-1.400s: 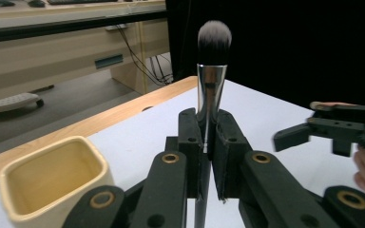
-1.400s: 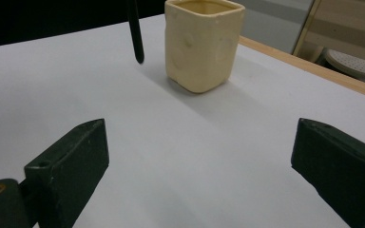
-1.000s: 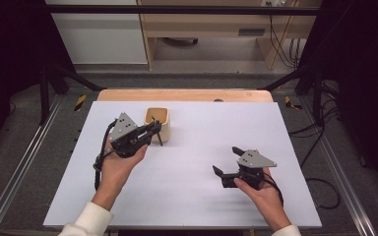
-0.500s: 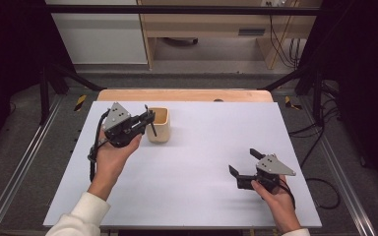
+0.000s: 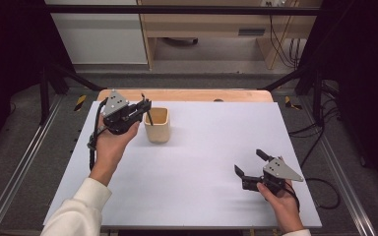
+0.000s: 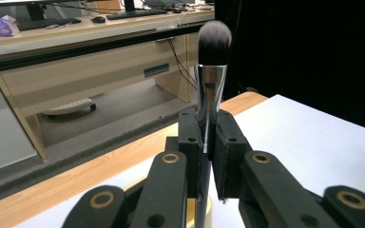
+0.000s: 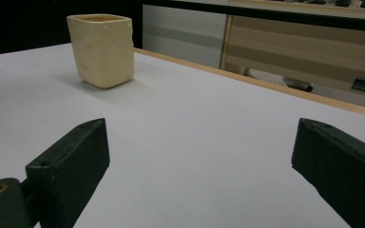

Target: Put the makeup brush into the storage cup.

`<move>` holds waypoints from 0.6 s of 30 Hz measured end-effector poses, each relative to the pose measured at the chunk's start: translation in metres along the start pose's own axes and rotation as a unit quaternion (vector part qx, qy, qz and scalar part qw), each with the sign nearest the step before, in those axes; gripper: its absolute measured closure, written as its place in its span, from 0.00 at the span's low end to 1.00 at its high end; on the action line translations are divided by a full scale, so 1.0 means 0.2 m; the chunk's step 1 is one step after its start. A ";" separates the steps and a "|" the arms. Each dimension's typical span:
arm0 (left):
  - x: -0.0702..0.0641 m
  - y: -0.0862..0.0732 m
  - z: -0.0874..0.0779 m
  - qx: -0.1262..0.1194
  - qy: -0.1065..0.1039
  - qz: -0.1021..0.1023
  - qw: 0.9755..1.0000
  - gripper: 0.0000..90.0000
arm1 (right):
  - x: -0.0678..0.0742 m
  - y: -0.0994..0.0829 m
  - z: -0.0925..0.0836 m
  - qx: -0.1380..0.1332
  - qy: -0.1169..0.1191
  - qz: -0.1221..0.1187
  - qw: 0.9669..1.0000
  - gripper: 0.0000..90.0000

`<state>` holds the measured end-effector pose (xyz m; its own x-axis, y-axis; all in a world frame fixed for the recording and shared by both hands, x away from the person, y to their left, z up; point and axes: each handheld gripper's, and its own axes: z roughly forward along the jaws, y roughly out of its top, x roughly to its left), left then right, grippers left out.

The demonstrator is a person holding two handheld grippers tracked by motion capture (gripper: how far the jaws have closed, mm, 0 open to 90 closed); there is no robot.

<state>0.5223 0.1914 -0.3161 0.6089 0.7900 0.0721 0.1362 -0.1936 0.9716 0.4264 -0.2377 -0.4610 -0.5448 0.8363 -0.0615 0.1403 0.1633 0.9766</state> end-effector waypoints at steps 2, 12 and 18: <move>0.02 0.00 0.02 -0.005 0.001 -0.004 1.000 0.93 | 0.00 0.00 0.00 0.000 0.000 -0.003 1.000 0.06; 0.07 0.01 0.06 -0.019 0.011 -0.018 1.000 0.93 | 0.02 -0.01 0.01 0.004 0.003 -0.007 1.000 0.05; 0.06 0.02 0.07 -0.016 0.013 -0.017 1.000 0.93 | 0.01 -0.01 0.00 0.000 0.003 0.003 1.000 0.05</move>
<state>0.5416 0.1915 -0.3154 0.5835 0.8110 0.0434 0.1311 -0.1469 0.9804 0.4254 -0.2365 -0.4621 -0.5487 0.8343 -0.0538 0.1439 0.1576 0.9770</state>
